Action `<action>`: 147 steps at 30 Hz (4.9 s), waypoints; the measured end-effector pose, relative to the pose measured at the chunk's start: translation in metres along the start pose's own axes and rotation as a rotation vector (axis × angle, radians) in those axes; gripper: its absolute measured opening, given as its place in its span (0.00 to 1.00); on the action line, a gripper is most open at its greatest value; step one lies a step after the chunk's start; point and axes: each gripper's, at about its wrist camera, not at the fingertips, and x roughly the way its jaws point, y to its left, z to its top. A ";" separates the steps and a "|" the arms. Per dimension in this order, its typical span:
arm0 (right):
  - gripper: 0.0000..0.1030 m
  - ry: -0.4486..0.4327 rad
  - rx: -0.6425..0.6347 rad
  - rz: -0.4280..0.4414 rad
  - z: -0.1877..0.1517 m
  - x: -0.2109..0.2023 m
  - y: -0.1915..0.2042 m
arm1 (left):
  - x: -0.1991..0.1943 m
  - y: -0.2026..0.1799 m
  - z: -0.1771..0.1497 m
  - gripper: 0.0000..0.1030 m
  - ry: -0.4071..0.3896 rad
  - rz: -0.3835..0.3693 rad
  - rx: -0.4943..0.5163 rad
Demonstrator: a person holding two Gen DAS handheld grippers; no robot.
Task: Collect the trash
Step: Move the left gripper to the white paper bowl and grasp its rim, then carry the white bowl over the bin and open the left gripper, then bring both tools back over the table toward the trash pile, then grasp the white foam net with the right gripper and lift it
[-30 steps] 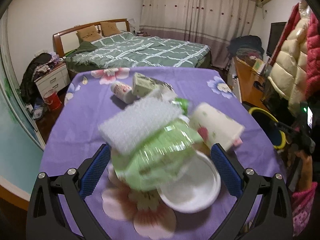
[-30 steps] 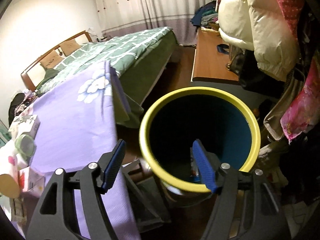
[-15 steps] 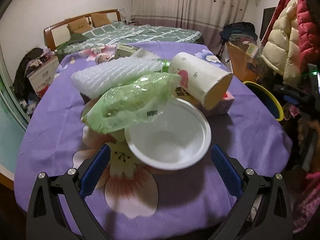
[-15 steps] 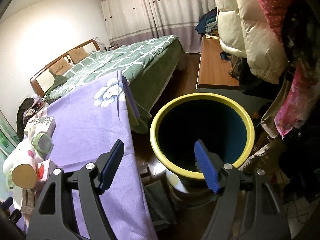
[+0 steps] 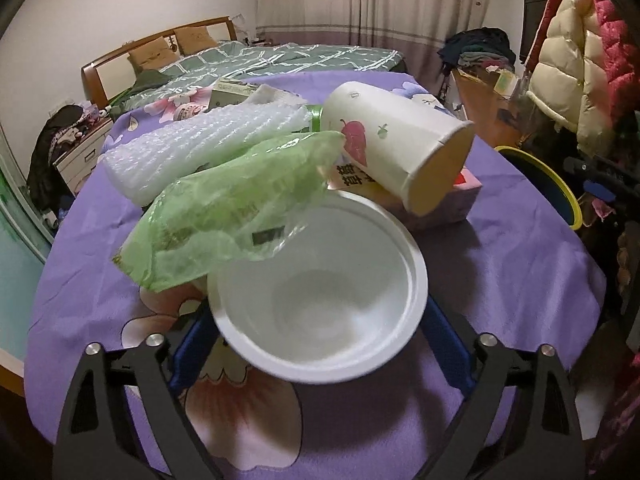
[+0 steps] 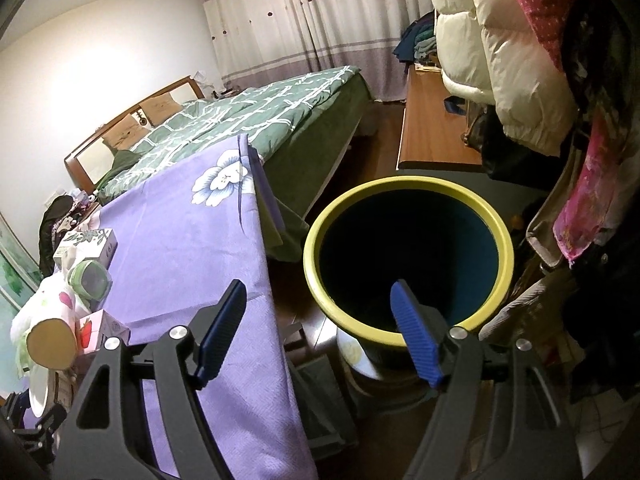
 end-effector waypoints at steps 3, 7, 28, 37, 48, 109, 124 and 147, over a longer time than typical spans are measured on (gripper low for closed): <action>0.69 -0.002 0.008 0.000 0.000 -0.001 -0.004 | 0.006 -0.002 0.003 0.78 0.007 0.006 0.005; 0.69 -0.004 0.014 -0.002 0.000 -0.002 -0.006 | 0.008 -0.004 0.005 0.78 -0.002 0.005 0.012; 0.69 -0.043 0.013 -0.012 -0.007 -0.025 -0.013 | -0.062 -0.059 -0.012 0.77 -0.043 -0.249 0.230; 0.69 -0.090 0.036 -0.131 -0.006 -0.050 -0.053 | -0.023 -0.137 0.065 0.77 -0.059 -0.322 0.284; 0.70 -0.142 0.077 -0.194 -0.005 -0.074 -0.098 | 0.064 -0.259 0.141 0.77 0.021 -0.364 0.358; 0.72 -0.037 -0.549 0.481 -0.090 -0.076 0.295 | -0.164 0.156 0.008 0.95 -0.301 0.234 -0.217; 0.71 0.027 -0.684 0.412 -0.095 -0.015 0.383 | -0.165 0.171 0.004 0.95 -0.302 0.267 -0.249; 0.07 -0.039 -0.590 0.542 -0.057 -0.056 0.350 | -0.150 0.162 0.007 0.95 -0.274 0.232 -0.248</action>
